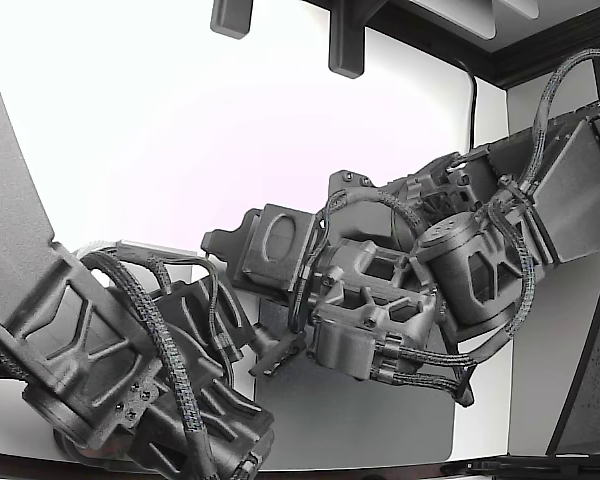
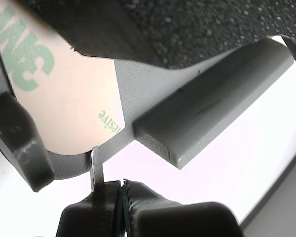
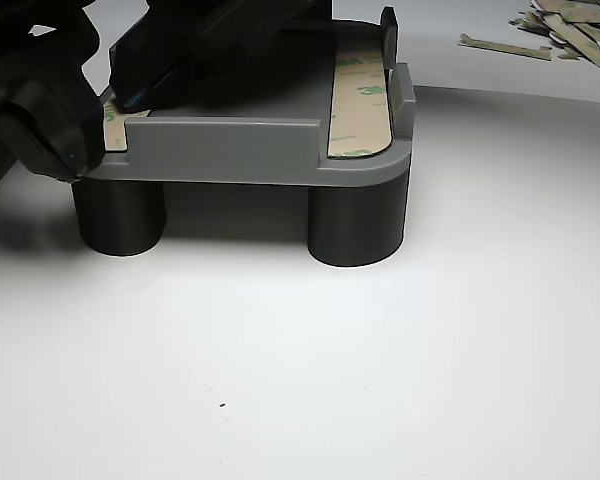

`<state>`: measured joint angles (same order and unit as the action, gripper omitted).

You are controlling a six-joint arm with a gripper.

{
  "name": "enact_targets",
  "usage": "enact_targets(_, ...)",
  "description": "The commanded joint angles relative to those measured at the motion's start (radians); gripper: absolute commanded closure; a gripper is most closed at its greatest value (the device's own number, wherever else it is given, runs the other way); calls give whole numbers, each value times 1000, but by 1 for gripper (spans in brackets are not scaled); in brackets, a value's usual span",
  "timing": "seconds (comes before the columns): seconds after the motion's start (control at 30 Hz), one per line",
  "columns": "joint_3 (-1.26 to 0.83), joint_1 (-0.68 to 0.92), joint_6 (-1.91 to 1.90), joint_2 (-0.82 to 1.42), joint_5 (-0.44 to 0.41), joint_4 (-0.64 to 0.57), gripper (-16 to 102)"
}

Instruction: Peel off protective film from adhesive tape.

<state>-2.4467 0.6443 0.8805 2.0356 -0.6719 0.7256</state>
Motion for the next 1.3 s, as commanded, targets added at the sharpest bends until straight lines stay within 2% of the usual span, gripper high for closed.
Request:
enact_targets(0.0, 32, -2, -5, 14, 0, -2, 97)
enact_targets(1.27, 35, 3, 31, 0, -26, -2, 97)
